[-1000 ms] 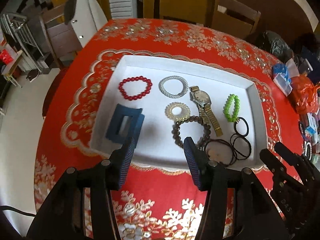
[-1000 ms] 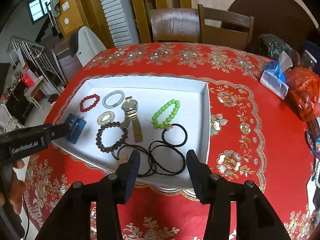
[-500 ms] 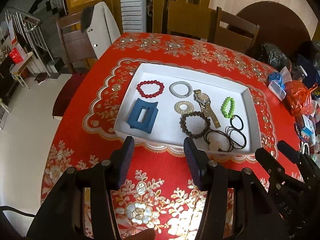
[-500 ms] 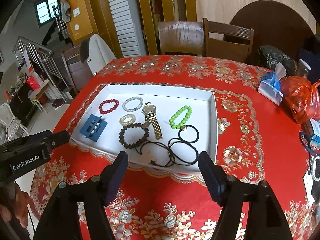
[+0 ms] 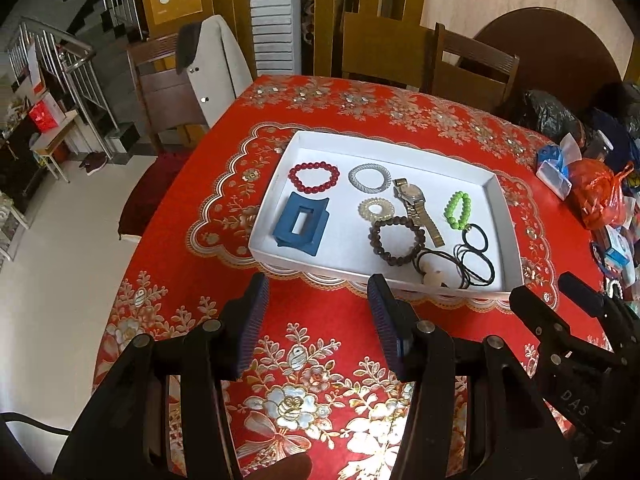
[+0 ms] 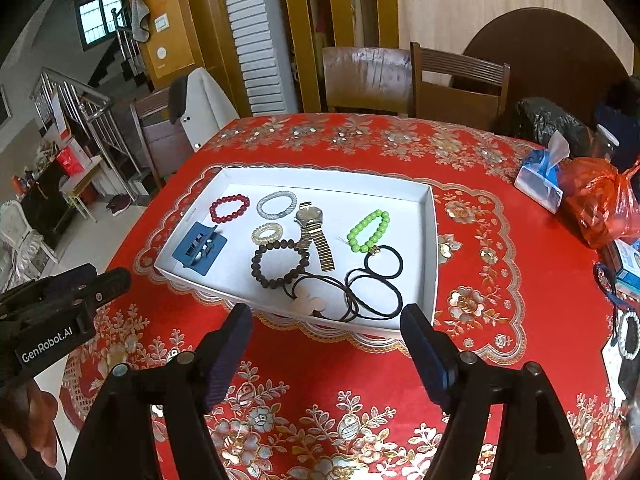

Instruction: Organize jewelry

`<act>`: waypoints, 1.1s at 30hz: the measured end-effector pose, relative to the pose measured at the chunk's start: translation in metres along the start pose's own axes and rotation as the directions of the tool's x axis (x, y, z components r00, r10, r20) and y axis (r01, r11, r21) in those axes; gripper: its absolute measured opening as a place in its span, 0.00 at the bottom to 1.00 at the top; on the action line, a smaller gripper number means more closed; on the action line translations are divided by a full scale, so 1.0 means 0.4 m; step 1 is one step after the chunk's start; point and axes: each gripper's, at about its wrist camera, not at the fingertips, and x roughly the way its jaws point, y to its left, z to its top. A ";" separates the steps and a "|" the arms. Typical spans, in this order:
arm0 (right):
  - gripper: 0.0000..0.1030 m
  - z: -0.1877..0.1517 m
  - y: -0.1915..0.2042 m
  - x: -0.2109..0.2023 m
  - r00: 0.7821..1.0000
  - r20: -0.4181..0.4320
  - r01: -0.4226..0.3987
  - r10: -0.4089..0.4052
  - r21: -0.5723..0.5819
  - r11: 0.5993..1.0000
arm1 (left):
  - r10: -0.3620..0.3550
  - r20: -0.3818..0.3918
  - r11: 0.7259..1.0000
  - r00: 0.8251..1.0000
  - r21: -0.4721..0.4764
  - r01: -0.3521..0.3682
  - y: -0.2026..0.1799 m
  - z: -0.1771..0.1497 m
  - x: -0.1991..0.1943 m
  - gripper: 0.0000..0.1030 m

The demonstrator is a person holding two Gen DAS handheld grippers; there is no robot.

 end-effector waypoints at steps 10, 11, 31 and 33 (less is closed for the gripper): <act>0.72 0.000 -0.001 0.006 1.000 -0.006 -0.007 0.007 0.003 1.000 | 0.002 0.001 1.000 1.000 0.010 -0.002 -0.003 0.001 -0.001 0.49; 0.72 0.000 -0.002 0.007 1.000 -0.007 -0.007 0.007 0.004 1.000 | 0.004 0.001 1.000 1.000 0.013 -0.004 -0.004 0.001 -0.001 0.49; 0.72 -0.001 -0.009 0.031 1.000 -0.028 -0.011 0.012 0.004 1.000 | 0.004 -0.012 1.000 1.000 0.018 -0.004 -0.014 0.002 0.014 0.49; 0.72 -0.003 -0.011 0.034 0.999 -0.032 -0.012 0.012 0.003 1.000 | 0.000 -0.016 1.000 1.000 0.019 0.000 -0.016 0.002 0.020 0.49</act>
